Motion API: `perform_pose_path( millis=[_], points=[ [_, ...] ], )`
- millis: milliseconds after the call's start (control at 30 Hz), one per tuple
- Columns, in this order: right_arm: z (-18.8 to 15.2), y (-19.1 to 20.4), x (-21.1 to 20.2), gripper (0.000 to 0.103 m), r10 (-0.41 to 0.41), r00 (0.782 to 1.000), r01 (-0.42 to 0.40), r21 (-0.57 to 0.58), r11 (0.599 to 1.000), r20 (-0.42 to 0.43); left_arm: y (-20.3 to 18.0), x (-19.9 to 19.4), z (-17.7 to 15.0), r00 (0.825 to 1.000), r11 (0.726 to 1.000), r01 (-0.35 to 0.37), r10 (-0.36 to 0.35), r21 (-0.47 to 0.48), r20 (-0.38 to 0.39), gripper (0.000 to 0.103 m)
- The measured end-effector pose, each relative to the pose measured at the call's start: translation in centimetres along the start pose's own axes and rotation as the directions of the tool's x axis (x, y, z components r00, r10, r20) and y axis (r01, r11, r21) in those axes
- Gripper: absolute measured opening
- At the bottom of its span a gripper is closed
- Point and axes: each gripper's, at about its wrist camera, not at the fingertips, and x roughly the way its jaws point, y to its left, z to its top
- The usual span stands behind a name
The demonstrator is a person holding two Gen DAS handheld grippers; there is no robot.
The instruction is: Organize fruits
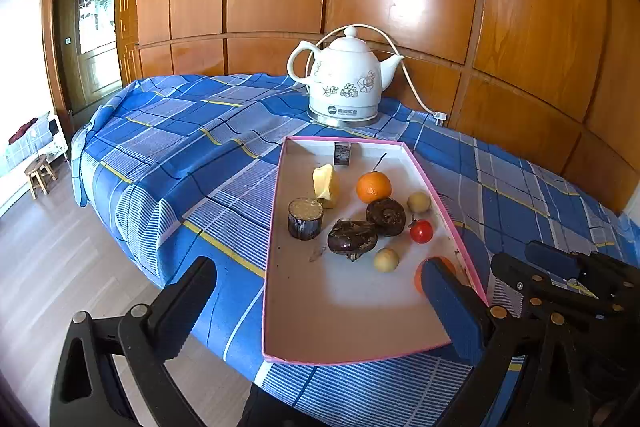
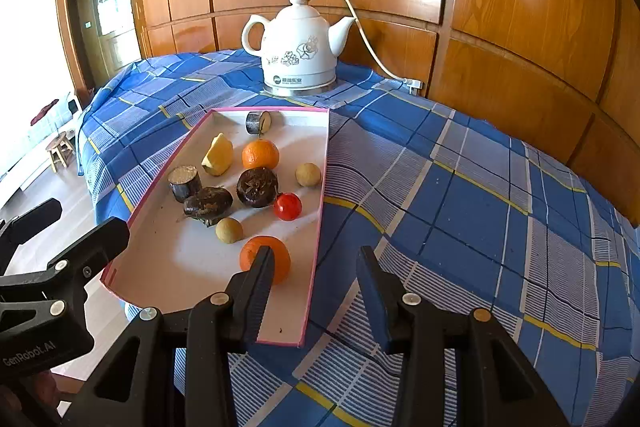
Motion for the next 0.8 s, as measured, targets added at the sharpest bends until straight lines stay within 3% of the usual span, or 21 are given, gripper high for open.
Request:
perform_pose_path(
  millis=[800],
  points=[
    [0.00,0.17,-0.07,0.043,0.005,1.000,-0.005,-0.003,1.000,0.011,0.10,-0.08,0.13,1.000,1.000,-0.030,0.030,-0.007,0.005,0.103]
  ],
)
